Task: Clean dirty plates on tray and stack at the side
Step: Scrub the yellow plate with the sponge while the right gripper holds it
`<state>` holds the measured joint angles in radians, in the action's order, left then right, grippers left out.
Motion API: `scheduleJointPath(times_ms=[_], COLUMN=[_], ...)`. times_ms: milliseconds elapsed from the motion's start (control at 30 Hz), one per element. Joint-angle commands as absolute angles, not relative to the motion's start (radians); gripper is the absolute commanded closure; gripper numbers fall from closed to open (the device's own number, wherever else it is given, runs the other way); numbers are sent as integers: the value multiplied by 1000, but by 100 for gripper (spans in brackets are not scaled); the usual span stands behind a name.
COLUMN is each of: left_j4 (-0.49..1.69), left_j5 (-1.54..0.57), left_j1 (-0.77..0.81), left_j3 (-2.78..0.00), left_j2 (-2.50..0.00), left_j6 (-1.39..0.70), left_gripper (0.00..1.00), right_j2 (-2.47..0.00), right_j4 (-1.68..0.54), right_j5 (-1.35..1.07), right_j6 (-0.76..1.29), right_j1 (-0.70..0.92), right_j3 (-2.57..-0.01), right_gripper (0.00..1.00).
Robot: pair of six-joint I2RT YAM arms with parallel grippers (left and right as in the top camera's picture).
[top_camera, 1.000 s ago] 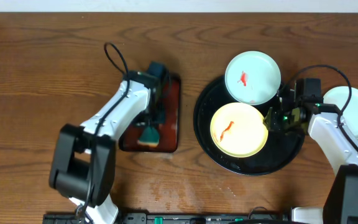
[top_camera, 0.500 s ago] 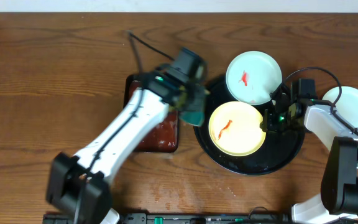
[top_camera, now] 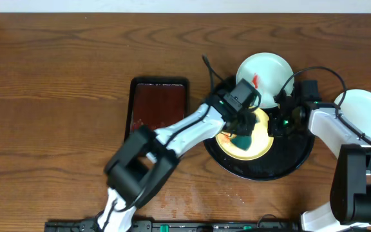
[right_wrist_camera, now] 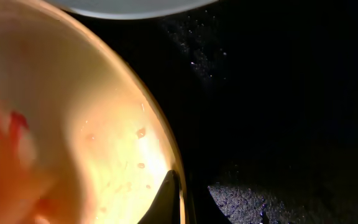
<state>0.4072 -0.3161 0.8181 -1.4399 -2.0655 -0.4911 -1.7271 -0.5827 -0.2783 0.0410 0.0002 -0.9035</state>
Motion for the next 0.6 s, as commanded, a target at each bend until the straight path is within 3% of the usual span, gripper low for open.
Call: scheduleJointPath(times_ms=[0, 333, 567], left_j4=[403, 752, 798], left_j5=[-272, 194, 238], left_j1=[809, 788, 784], left_j3=[-1431, -1540, -1556], left_j2=[-2134, -2157, -2159], left_j6=[-514, -497, -472], left_gripper=[92, 93, 93], right_j2=[-1778, -1778, -1778], right_j4=[-576, -583, -583], right_j5=[-273, -269, -266], right_j6=[47, 47, 47], right_j1=[49, 60, 60], right_j3=[-880, -880, -880], right_gripper=[99, 99, 99])
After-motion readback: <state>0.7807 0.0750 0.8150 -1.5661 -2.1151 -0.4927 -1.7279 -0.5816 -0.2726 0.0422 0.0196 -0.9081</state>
